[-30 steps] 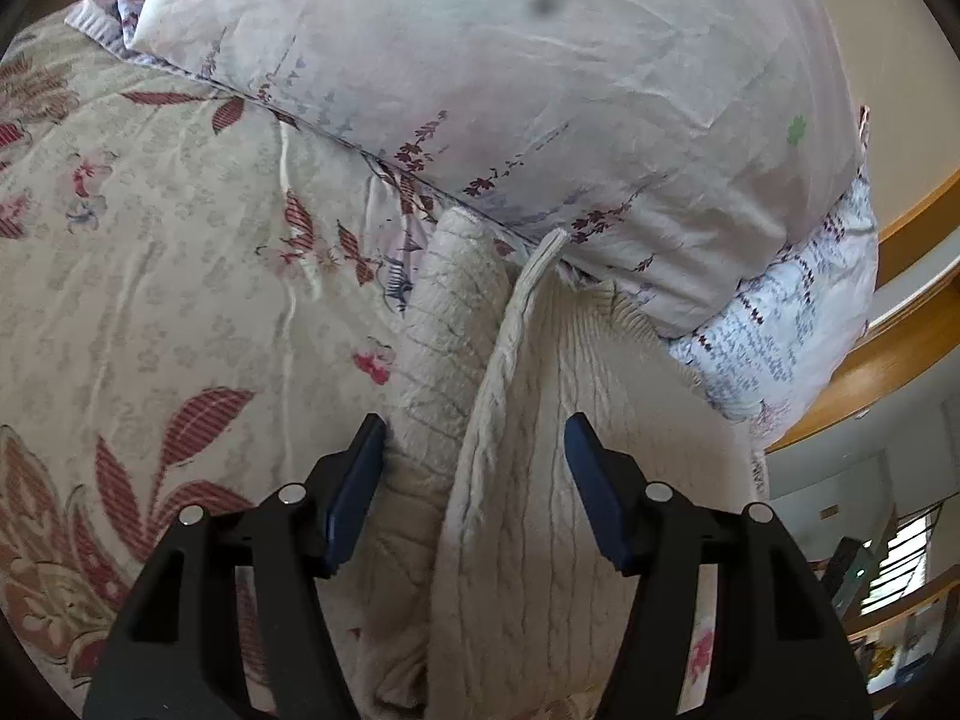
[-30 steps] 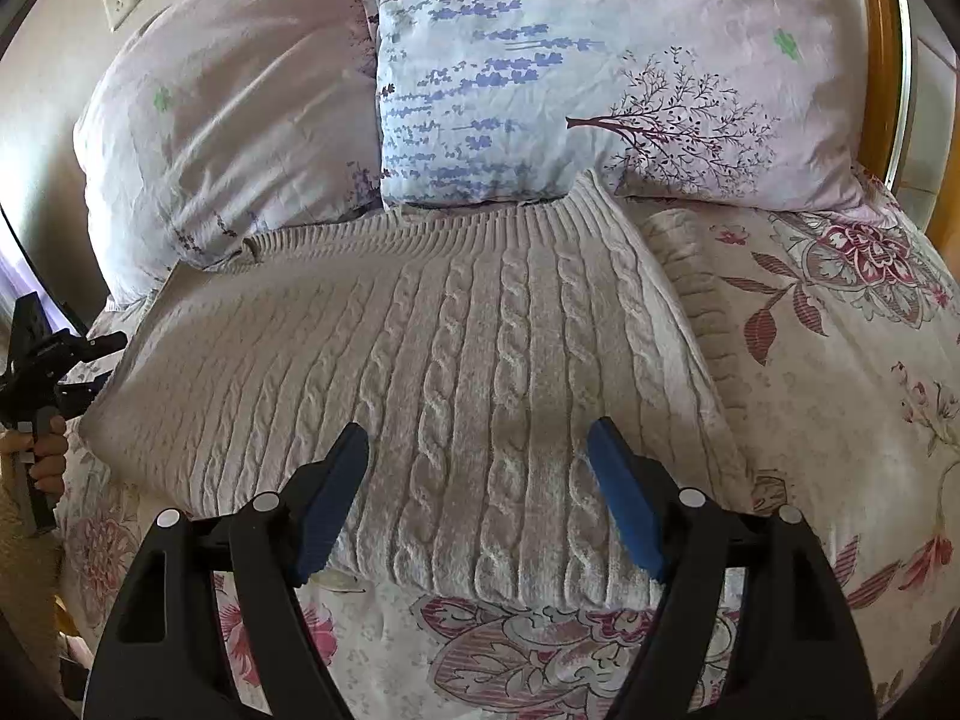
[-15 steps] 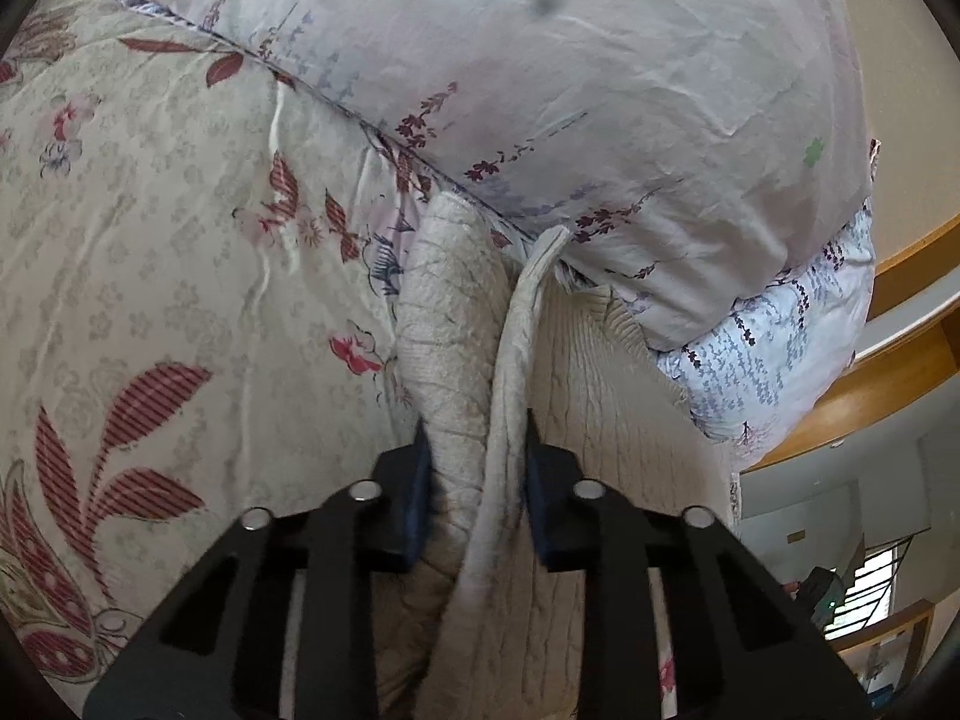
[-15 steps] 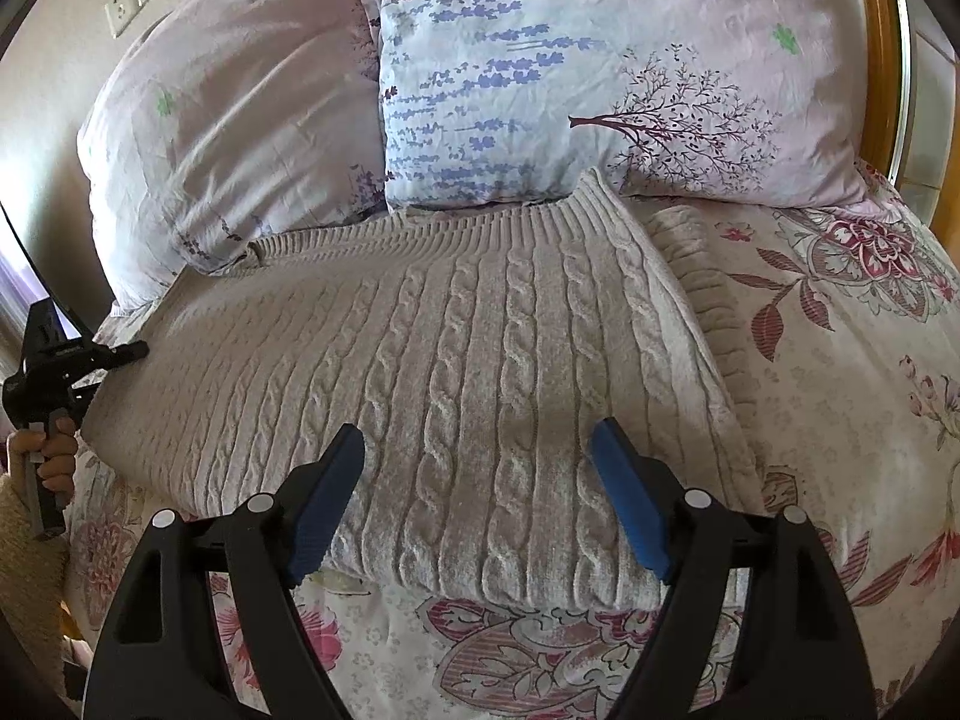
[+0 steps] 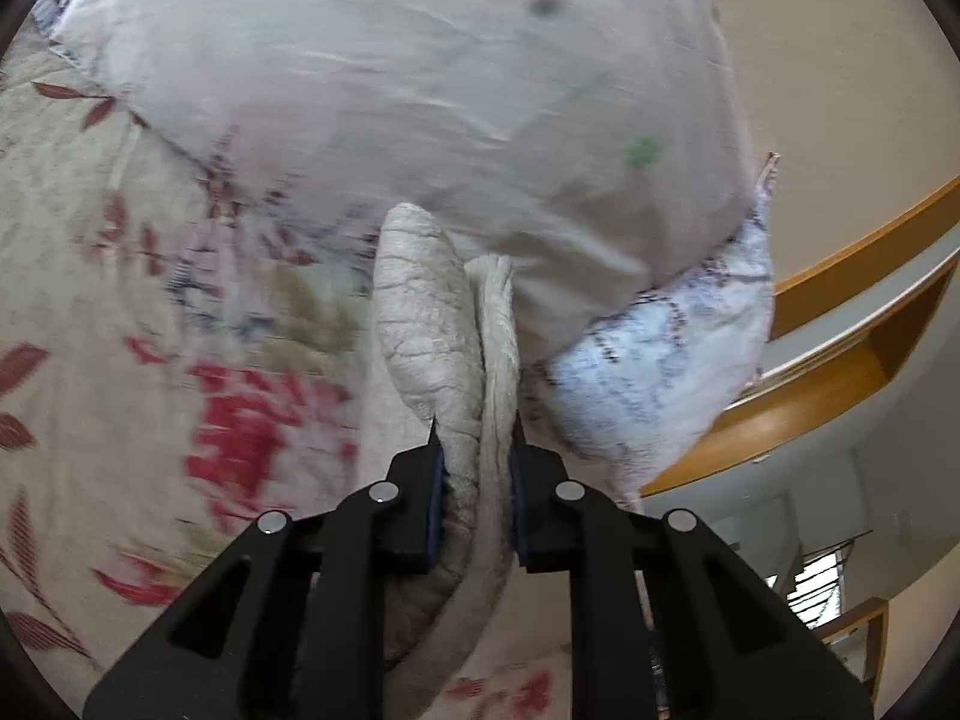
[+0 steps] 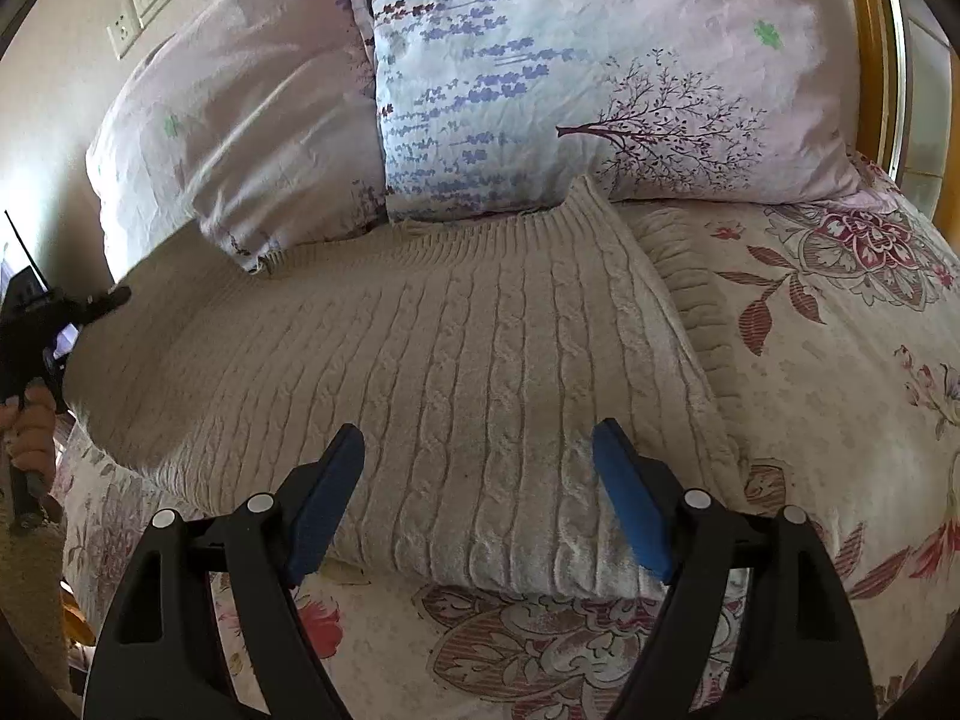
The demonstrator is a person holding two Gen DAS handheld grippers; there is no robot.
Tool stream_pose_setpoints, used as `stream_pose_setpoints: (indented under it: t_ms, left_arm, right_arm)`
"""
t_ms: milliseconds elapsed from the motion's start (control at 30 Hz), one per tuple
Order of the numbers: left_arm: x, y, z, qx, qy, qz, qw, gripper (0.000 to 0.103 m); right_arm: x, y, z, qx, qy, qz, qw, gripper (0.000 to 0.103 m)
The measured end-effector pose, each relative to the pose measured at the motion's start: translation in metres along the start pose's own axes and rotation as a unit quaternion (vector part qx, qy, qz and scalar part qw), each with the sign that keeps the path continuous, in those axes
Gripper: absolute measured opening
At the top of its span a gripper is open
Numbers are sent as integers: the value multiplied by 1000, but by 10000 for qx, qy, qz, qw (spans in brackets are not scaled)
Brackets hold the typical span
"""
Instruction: Fold small clothes
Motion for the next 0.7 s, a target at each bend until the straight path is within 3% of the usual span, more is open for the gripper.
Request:
stream_pose_setpoints:
  t_ms: [200,367,467,600,700]
  left_arm:
    - [56,-30,-3,4,-85,561,9984,16]
    - [98,-71,19,-247,-306,884,9953,16]
    - [109,-105,45,-598,-373,877,9937,16]
    - [102,-151,80,-1178,-346,555,9909,16]
    - [114,-157,84,-1226,-683,537,9886,23]
  right_arm:
    - [7,6,-2,102,-79,-48,9999,80]
    - [11,10,-6,180,-138,-83,9997,80]
    - [17,11,-5,175,-169,-58,9997,80]
    - [22,11,-5,180,-209,-38,9996,80]
    - [22,14,-10,213,-229,-30,9995,80]
Point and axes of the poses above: each gripper's, at about its wrist camera, not at the fingertips, and y roughly against the way its jaws point, x to its right, z to its underside, the point moved 8 cm from there along -y, roughly the way its jaws point, and after that the axes turned 11 degrees about -y, right-handed, at the moved point
